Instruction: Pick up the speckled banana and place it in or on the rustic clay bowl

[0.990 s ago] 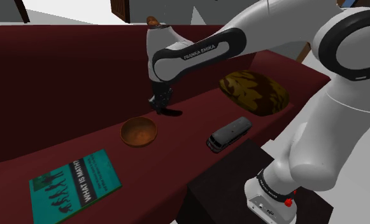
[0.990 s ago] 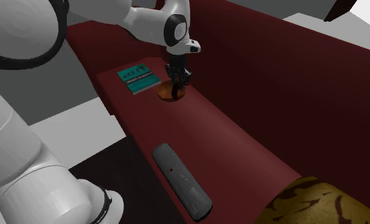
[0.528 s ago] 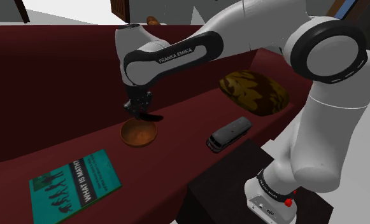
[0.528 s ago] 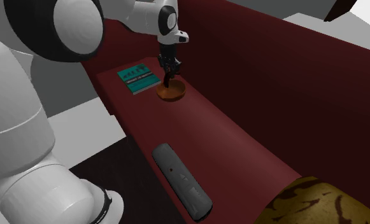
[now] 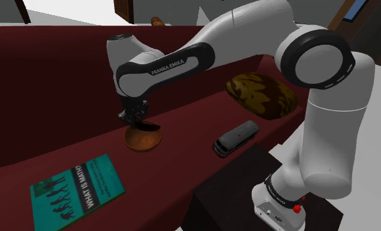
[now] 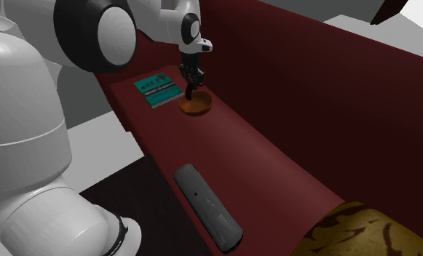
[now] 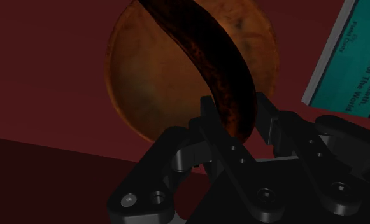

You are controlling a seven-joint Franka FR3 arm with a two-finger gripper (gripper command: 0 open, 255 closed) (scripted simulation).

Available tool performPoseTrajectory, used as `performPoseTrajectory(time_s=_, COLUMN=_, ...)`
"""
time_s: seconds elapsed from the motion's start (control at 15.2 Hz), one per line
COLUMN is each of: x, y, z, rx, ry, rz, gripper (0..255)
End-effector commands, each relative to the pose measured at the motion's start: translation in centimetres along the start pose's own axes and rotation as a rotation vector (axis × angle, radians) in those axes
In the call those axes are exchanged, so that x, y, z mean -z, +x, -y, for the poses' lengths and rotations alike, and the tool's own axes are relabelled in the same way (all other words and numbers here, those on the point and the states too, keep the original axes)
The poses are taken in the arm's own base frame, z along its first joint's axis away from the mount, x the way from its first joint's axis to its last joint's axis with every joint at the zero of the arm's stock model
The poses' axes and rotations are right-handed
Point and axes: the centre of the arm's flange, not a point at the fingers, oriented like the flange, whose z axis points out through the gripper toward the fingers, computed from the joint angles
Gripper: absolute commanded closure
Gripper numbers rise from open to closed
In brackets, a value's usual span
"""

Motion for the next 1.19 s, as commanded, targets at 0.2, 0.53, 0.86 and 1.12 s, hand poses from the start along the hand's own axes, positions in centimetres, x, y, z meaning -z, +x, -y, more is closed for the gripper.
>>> performPoseTrajectory(time_s=0.2, x=-2.7, y=0.3, z=0.2, rx=0.0, ry=0.0, rz=-0.001, gripper=255)
performPoseTrajectory(time_s=0.53, x=-4.5, y=0.5, z=0.3, rx=0.0, ry=0.0, rz=-0.001, gripper=255)
performPoseTrajectory(time_s=0.86, x=-4.5, y=0.5, z=0.3, rx=0.0, ry=0.0, rz=-0.001, gripper=255)
performPoseTrajectory(time_s=1.12, x=-4.5, y=0.5, z=0.3, rx=0.0, ry=0.0, rz=-0.001, gripper=0)
